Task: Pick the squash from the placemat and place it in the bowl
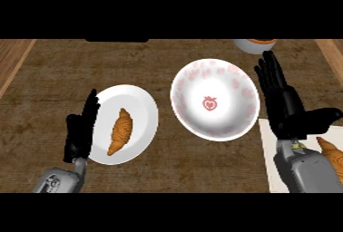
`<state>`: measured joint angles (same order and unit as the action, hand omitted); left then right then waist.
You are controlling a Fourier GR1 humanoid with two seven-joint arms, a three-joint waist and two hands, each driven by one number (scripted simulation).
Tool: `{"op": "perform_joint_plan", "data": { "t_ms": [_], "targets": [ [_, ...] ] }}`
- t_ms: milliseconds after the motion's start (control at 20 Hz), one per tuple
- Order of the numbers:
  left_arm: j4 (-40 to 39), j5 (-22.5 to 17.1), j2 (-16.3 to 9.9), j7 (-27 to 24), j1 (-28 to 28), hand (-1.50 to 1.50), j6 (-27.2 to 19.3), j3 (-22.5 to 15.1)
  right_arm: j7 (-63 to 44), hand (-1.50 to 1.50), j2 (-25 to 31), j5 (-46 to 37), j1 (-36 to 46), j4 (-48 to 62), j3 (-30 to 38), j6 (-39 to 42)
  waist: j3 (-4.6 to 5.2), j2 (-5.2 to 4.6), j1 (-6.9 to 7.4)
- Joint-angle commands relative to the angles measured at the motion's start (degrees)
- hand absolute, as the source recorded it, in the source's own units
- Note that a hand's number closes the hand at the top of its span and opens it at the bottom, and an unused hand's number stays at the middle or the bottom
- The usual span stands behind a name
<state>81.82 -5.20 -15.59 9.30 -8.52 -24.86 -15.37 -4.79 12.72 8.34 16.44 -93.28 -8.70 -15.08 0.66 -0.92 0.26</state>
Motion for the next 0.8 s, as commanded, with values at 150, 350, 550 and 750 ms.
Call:
{"op": "perform_joint_plan", "data": {
  "t_ms": [150,350,550,750],
  "targets": [
    [4.3,-0.3,-2.9,-4.4,-5.1,0.0,1.6,3.5,2.1,-1.5,5.3,-2.8,-3.8,-1.6,-22.8,23.6,-0.53,1.43,3.58],
    [5.1,-3.0,-3.6,-5.9,-5.8,0.0,2.7,6.6,10.5,-1.5,17.2,-21.3,1.5,-7.3,-28.1,25.3,-0.14,4.07,1.3],
    [6.6,-6.9,-7.2,-7.7,-4.3,0.0,5.3,12.2,26.6,-1.5,24.3,-29.9,-7.4,-12.3,-31.7,21.6,-0.81,2.78,-1.6],
    [6.9,-9.9,-9.3,-10.4,-1.7,0.0,8.9,15.5,35.5,-1.5,33.6,-41.2,-15.9,-17.0,-35.4,14.8,-0.75,2.41,-3.16]
  ]
}}
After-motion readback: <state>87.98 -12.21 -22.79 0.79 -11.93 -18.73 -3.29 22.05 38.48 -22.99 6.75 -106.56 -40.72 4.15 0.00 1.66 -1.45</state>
